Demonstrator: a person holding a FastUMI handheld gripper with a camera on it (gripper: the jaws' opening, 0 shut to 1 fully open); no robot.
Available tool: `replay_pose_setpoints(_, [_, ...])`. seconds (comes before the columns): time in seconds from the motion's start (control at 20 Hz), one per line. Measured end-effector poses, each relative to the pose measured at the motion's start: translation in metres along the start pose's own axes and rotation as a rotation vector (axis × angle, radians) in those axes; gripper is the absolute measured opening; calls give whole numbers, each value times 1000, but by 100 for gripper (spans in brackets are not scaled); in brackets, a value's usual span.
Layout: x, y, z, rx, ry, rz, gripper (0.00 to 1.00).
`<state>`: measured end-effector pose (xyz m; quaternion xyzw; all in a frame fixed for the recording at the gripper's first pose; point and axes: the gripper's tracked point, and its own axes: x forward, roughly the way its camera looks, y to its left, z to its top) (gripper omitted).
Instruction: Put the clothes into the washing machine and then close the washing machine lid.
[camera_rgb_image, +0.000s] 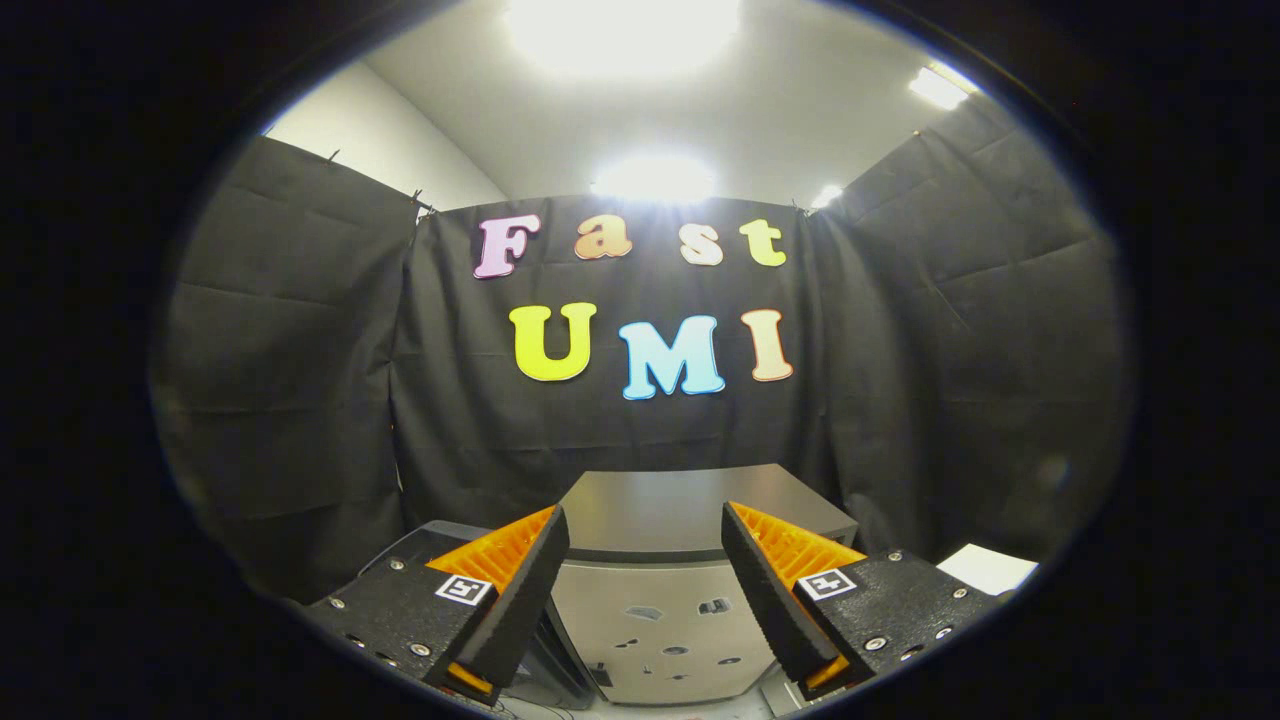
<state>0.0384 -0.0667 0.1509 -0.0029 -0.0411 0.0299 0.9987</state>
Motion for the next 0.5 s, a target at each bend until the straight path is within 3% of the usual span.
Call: replay_pose_setpoints(0.5, [-23, -17, -4, 20, 7, -10, 95])
